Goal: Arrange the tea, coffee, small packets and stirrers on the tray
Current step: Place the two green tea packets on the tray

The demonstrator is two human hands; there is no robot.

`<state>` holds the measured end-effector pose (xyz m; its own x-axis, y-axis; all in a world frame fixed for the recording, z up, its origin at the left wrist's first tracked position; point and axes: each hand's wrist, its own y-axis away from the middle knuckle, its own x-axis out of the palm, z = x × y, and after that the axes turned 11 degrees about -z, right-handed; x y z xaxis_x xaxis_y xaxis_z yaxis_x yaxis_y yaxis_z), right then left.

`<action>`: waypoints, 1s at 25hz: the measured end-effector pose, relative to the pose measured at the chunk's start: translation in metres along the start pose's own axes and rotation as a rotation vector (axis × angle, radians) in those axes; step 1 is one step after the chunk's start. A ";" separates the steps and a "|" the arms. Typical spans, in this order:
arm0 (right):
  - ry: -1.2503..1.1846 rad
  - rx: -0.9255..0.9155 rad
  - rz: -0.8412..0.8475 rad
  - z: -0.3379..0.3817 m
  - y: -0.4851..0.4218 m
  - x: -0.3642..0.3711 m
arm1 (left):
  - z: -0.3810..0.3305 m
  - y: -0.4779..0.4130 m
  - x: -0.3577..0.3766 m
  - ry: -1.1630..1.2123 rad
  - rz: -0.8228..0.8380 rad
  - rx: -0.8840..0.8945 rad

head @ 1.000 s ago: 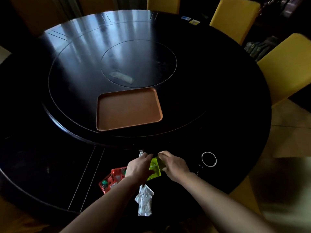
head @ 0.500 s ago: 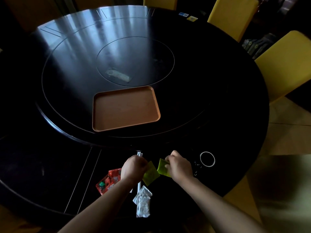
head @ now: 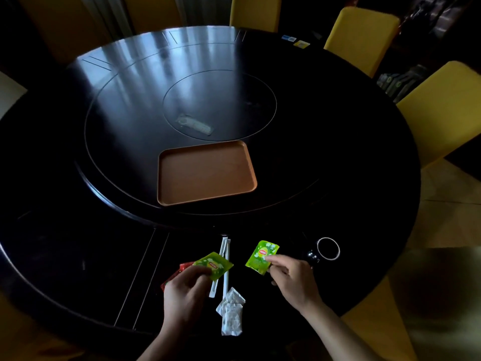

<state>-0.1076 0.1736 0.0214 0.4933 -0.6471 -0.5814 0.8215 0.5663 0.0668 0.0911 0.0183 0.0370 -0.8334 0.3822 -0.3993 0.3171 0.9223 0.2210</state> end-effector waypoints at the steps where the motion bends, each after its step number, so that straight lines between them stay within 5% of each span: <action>1: -0.048 0.008 -0.011 0.003 0.003 0.003 | 0.000 0.002 -0.004 0.054 -0.021 -0.016; 13: -0.381 0.259 -0.222 0.087 -0.014 0.063 | 0.000 -0.060 -0.064 0.377 -0.073 -0.189; 25: -0.316 0.299 -0.194 0.133 -0.115 0.103 | -0.041 -0.185 -0.050 0.453 -0.069 -0.247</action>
<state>-0.1134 -0.0260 0.0615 0.3472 -0.8763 -0.3340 0.9305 0.2776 0.2389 0.0554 -0.1740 0.0529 -0.9782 0.2075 -0.0074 0.1839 0.8823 0.4332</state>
